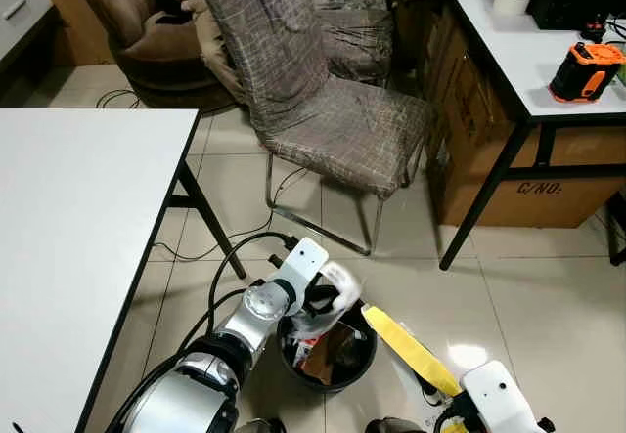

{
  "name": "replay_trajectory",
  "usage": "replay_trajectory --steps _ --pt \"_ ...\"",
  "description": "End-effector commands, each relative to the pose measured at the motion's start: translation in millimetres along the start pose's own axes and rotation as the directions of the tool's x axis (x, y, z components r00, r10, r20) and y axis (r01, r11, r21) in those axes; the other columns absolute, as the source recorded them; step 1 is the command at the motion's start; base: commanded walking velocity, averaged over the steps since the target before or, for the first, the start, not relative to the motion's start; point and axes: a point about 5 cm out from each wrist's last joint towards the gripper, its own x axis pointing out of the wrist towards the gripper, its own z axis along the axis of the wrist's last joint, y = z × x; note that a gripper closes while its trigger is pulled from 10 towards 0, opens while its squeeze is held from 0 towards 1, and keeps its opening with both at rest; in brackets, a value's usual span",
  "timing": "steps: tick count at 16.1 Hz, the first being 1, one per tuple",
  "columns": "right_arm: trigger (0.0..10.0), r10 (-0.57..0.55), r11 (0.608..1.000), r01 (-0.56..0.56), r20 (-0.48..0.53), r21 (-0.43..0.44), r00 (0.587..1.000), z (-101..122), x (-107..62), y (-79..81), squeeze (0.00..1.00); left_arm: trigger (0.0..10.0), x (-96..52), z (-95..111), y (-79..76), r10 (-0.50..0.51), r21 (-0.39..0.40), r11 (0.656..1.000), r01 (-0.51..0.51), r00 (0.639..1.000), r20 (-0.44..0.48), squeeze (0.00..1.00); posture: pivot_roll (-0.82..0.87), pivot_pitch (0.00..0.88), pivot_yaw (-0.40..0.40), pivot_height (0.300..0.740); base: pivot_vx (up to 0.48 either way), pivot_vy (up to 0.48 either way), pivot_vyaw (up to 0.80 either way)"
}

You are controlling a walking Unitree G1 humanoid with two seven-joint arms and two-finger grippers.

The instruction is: Picking trash to rubbish bin

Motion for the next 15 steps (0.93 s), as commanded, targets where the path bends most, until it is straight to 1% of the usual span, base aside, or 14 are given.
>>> replay_trajectory --steps 1,4,6,8,15 --pt "10.0 0.006 1.0 -0.006 -0.008 0.001 1.0 -3 1.1 3.1 0.0 10.0 -0.1 -1 -0.7 -0.009 -0.018 1.0 0.009 1.0 0.003 1.0 -0.24 0.122 0.092 0.74 0.0 0.0 0.0" --pt "10.0 0.005 1.0 -0.005 -0.014 0.003 1.0 -5 2.9 1.5 0.0 10.0 1.3 1 -7.5 -0.046 -0.068 0.997 0.047 0.999 0.018 1.0 -0.24 0.118 0.095 0.74 0.0 0.0 0.0" --pt "10.0 0.005 1.0 -0.005 -0.013 0.005 1.0 -4 3.0 1.4 0.0 10.0 1.7 2 -9.4 -0.057 -0.072 0.996 0.058 0.998 0.023 1.0 -0.23 0.119 0.094 0.74 0.0 0.0 0.0" --pt "10.0 0.003 1.0 -0.003 -0.008 0.004 1.0 -3 3.4 2.5 0.0 10.0 3.1 5 -15.0 -0.092 -0.079 0.992 0.094 0.995 0.03 1.0 -0.23 0.117 0.094 0.74 0.0 0.0 0.0" --pt "10.0 0.0 1.0 -0.001 0.006 0.003 1.0 2 5.0 3.4 0.0 10.0 2.2 1 -19.4 -0.13 -0.064 0.989 0.131 0.991 0.019 1.0 -0.23 0.112 0.098 0.74 0.0 0.0 0.0"
